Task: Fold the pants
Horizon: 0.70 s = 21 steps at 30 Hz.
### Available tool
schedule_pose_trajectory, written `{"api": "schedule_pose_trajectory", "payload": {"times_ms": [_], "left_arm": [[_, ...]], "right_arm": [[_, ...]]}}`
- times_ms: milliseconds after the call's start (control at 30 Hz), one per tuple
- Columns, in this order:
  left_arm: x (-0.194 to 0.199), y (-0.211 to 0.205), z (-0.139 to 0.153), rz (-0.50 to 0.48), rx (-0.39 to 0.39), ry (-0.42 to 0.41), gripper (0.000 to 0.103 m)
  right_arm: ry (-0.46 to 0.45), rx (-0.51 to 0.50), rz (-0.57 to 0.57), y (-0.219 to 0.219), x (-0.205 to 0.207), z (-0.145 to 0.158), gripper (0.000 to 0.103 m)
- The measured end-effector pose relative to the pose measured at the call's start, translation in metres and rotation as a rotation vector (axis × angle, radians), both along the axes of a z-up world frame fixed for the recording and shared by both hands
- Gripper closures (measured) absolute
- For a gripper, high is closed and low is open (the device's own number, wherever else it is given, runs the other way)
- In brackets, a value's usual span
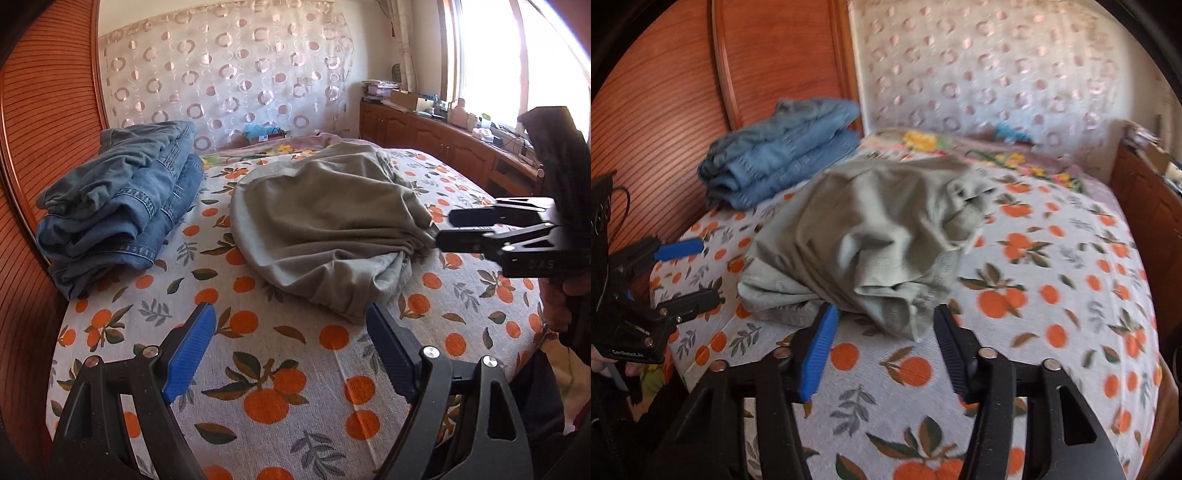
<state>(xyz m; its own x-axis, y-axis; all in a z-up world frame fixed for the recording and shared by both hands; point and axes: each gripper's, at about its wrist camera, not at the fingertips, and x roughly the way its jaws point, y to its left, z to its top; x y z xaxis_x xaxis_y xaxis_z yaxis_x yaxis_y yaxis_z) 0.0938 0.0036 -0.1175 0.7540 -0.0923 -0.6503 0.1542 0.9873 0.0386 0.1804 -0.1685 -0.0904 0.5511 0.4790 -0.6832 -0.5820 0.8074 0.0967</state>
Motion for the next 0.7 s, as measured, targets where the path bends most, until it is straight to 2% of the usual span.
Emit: {"api": "schedule_pose_trajectory", "payload": {"times_ms": [67,133,167,200,300,433,567,700], "left_arm": [[-0.001,0.0,0.0,-0.004,-0.007,-0.001,0.018],[0.0,0.001,0.0,-0.004,-0.011,0.002,0.018],[-0.001,0.001,0.0,-0.004,-0.011,0.001,0.018],[-0.001,0.001,0.0,-0.001,-0.008,0.0,0.018],[-0.003,0.003,0.0,0.005,-0.008,-0.005,0.018],[-0.004,0.004,0.0,0.014,-0.002,-0.001,0.018],[-0.005,0.005,0.0,0.019,-0.016,-0.005,0.018],[-0.006,0.0,0.0,0.013,-0.014,-0.003,0.018]], "right_arm": [[0.017,-0.028,0.012,0.003,0.005,0.0,0.052],[0.045,-0.04,0.017,0.002,0.012,-0.001,0.067],[0.055,-0.036,0.024,0.001,0.015,-0.001,0.085],[0.058,-0.032,0.029,0.0,0.014,0.001,0.096],[-0.01,0.018,0.01,-0.014,0.008,0.02,0.1],[-0.106,0.093,-0.078,-0.061,-0.005,0.058,0.1],[-0.178,0.099,-0.201,-0.118,-0.019,0.082,0.1],[-0.219,0.066,-0.347,-0.169,-0.031,0.089,0.101]]}}
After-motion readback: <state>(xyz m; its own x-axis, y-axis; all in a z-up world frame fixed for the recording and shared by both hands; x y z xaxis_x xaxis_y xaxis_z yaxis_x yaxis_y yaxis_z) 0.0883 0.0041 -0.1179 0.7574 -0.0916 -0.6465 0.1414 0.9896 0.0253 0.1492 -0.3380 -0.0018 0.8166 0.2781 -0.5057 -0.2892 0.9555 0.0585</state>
